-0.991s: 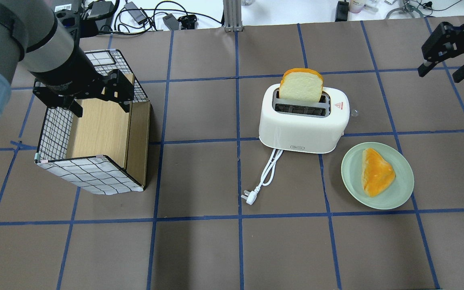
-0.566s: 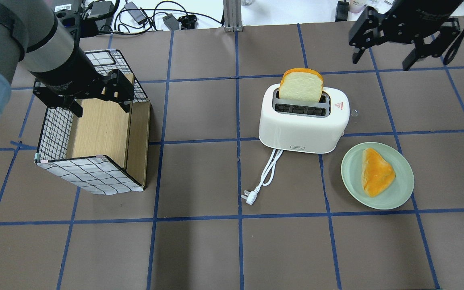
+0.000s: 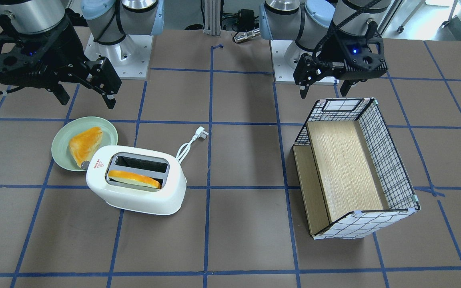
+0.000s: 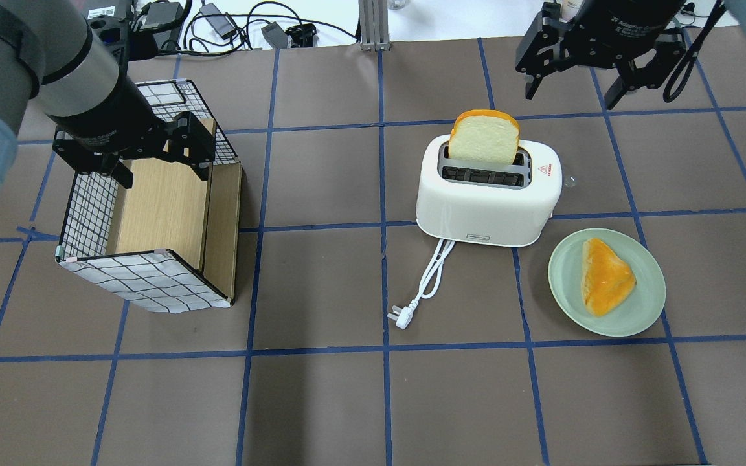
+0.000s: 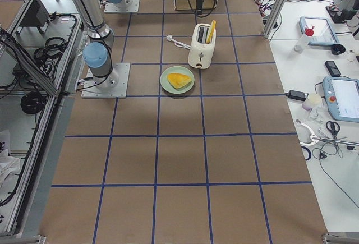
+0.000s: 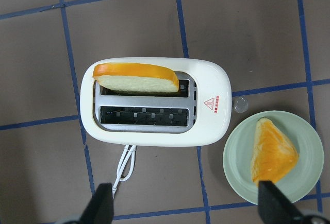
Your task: Press toaster with right arm
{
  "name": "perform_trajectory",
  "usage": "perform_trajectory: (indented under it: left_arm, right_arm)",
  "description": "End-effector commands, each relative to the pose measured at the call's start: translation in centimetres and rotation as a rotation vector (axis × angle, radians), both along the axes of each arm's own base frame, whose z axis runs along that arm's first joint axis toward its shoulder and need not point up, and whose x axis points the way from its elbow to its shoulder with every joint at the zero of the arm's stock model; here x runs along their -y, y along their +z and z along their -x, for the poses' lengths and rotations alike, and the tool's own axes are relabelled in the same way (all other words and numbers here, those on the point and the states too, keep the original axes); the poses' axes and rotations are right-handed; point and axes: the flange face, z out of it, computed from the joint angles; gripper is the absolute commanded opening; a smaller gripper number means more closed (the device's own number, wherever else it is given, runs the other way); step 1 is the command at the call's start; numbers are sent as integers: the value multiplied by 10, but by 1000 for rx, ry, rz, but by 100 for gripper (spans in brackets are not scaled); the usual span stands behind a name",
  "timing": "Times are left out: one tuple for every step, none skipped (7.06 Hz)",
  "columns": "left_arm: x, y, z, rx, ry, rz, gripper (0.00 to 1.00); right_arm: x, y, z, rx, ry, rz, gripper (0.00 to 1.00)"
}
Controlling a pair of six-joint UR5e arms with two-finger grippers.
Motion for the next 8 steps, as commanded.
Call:
perform_trajectory:
  left_arm:
    - [0, 0, 0, 0, 0, -1, 100]
    - [0, 0, 0, 0, 0, -1, 100]
    - [0, 0, 0, 0, 0, -1, 100]
    - [0, 0, 0, 0, 0, -1, 100]
    - [0, 0, 0, 0, 0, 1, 100]
    - [0, 0, 0, 0, 0, -1, 100]
    - [0, 0, 0, 0, 0, 1, 100]
    - [0, 0, 0, 0, 0, 1, 100]
  right_arm:
    - [-1, -2, 6, -70, 29, -10, 100]
    - [-1, -2, 6, -69, 29, -10, 100]
    - [-1, -3, 6, -64, 29, -12, 100]
    - [-2, -3, 3, -49, 32, -16, 100]
    - [-2, -1, 2, -38, 33, -10, 100]
    - [-2, -1, 3, -41, 33, -13, 100]
    - [-4, -5, 3, -41, 31, -21, 100]
    - [-5, -7, 6, -41, 42, -25, 100]
